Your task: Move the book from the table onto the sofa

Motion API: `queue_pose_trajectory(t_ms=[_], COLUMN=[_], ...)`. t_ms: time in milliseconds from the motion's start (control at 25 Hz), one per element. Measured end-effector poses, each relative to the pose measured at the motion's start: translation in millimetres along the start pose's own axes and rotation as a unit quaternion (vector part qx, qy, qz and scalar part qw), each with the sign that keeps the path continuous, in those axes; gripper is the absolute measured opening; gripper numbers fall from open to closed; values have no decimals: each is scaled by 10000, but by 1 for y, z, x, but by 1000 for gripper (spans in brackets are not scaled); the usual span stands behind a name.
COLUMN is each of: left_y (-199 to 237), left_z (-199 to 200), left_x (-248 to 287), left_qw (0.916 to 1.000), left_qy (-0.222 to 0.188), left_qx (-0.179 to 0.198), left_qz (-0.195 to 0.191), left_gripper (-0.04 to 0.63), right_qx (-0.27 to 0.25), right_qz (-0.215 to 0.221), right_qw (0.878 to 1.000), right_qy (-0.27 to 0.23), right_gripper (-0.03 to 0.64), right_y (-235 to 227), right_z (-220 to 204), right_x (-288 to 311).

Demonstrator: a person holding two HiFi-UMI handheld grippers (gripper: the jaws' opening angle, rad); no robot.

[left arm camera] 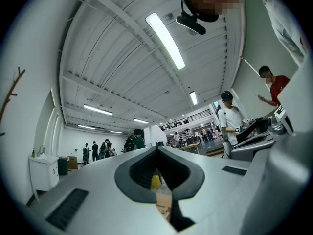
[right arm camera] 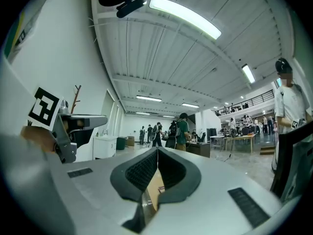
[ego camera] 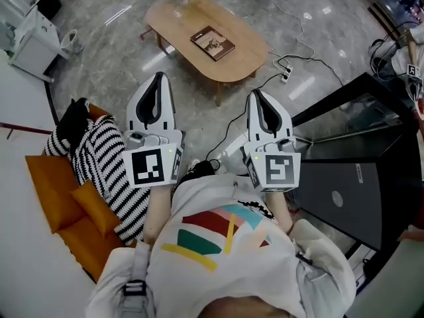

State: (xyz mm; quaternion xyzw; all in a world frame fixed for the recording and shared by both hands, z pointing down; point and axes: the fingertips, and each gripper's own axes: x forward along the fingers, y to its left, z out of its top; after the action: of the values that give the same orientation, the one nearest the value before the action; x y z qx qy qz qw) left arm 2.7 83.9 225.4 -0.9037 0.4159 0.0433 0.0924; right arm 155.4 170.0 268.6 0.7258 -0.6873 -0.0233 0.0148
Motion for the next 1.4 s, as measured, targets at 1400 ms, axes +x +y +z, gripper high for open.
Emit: queue_pose_trajectory(t_ms=[1400], left_y=[118], left_z=[-126], left_x=[149], left_qw=[9954], left_qy=[284], left_qx=[-856], left_qz=[312], left_gripper=[8], right_qx=[-32], right_qz=[490], right_qw=[9913], right_qy=[1220], right_gripper=[15], right_y=[-15], right_z=[-71], right_x=[177])
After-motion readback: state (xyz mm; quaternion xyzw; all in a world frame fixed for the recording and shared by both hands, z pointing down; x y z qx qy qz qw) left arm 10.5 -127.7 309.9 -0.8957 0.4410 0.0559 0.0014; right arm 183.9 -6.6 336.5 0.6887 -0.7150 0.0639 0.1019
